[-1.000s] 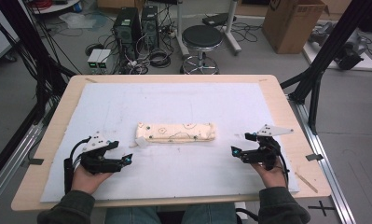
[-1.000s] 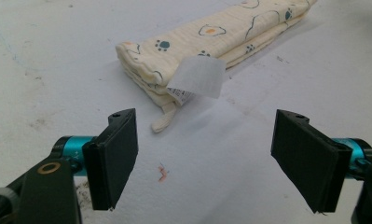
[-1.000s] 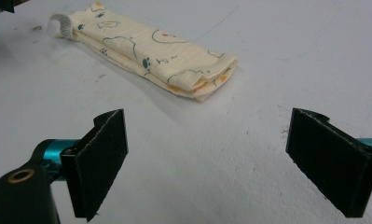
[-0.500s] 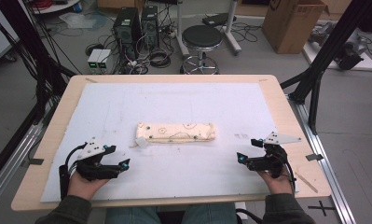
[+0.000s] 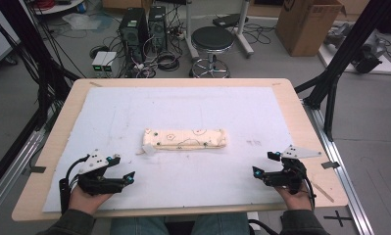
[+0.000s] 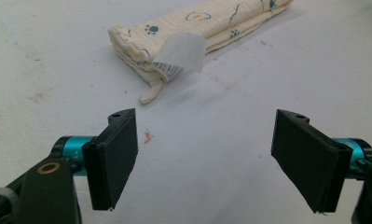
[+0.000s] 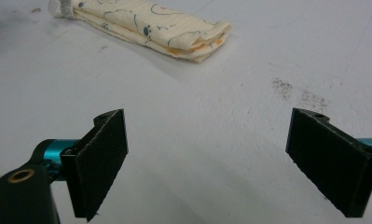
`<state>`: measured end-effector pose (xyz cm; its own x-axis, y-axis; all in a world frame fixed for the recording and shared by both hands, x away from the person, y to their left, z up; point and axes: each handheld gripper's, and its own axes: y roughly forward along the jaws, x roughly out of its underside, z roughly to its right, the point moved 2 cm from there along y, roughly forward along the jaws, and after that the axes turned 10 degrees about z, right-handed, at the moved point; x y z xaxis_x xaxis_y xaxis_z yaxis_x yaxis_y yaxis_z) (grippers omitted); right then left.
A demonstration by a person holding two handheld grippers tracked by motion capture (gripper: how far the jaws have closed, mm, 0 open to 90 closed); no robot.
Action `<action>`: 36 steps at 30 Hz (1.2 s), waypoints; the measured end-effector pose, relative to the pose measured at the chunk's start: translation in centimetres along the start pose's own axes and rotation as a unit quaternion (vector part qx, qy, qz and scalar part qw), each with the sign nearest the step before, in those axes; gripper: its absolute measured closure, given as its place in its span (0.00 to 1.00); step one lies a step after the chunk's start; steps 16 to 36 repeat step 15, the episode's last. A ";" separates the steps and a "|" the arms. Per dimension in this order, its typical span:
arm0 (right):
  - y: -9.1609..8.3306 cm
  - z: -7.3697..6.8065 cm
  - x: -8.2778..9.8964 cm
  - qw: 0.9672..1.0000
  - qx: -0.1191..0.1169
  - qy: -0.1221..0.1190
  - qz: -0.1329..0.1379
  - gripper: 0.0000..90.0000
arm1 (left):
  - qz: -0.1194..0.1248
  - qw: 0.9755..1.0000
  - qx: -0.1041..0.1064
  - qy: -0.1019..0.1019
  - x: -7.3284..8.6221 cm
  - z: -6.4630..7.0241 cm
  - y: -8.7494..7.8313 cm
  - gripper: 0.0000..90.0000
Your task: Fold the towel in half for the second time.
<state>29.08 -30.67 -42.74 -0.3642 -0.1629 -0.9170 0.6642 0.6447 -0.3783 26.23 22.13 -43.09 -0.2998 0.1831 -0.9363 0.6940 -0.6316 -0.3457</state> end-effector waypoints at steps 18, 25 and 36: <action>0.6 -0.5 0.5 1.000 -0.003 -0.007 -0.014 0.13 | -0.001 1.000 -0.005 0.010 0.2 0.0 0.1 0.26; 0.6 -0.5 0.5 1.000 -0.003 -0.007 -0.014 0.13 | -0.001 1.000 -0.005 0.010 0.2 0.0 0.1 0.26; 0.6 -0.5 0.5 1.000 -0.003 -0.007 -0.014 0.13 | -0.001 1.000 -0.005 0.010 0.2 0.0 0.1 0.26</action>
